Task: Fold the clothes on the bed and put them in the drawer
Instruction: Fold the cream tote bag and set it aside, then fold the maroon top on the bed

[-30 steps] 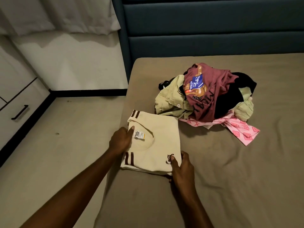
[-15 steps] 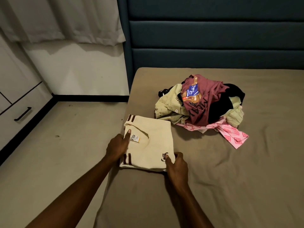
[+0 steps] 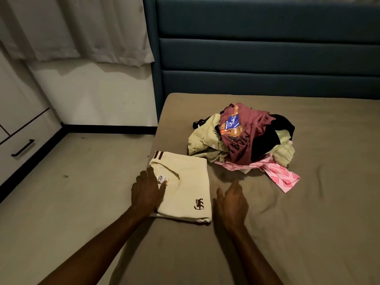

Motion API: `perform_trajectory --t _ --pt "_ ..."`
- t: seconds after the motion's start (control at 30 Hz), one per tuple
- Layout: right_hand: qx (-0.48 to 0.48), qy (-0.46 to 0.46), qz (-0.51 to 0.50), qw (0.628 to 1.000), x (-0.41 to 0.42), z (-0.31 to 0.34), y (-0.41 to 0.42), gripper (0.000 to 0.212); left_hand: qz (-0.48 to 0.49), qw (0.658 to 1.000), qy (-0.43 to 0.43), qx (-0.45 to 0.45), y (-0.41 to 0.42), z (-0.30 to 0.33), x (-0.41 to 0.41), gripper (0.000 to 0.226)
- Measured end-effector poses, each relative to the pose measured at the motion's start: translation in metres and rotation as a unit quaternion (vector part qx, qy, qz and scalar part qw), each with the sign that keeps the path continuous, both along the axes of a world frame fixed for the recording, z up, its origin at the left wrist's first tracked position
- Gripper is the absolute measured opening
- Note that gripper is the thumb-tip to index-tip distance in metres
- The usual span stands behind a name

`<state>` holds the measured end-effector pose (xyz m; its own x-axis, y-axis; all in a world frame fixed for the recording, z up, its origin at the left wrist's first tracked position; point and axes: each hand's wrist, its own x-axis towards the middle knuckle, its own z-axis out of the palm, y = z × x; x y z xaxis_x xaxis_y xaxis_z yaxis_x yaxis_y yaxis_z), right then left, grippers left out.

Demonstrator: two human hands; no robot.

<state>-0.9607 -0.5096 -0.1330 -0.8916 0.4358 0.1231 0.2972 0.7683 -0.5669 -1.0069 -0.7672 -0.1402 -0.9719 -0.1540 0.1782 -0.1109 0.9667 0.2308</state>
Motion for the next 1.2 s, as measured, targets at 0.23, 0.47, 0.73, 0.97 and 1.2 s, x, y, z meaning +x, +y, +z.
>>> perform_trajectory --t 0.23,0.47,0.73,0.97,1.2 --pt "0.17 0.103 0.023 0.98 -0.101 0.062 0.053 0.077 -0.096 0.992 0.037 -0.079 0.063 0.008 -0.005 0.051" --pt "0.061 0.312 0.053 0.947 -0.091 0.094 0.073 0.036 -0.189 0.976 0.08 0.076 0.118 0.03 0.008 0.048" --pt "-0.458 0.351 0.12 0.808 0.003 0.108 0.116 0.027 -0.186 0.929 0.018 0.321 0.168 0.048 0.038 0.074" --pt "-0.818 0.15 0.103 0.546 0.054 0.094 0.131 0.102 -0.08 0.554 -0.286 0.778 0.23 0.076 0.059 0.064" --pt "-0.82 0.174 0.074 0.54 0.092 0.052 0.141 0.085 -0.077 0.491 -0.188 0.847 0.259 0.135 0.034 0.043"
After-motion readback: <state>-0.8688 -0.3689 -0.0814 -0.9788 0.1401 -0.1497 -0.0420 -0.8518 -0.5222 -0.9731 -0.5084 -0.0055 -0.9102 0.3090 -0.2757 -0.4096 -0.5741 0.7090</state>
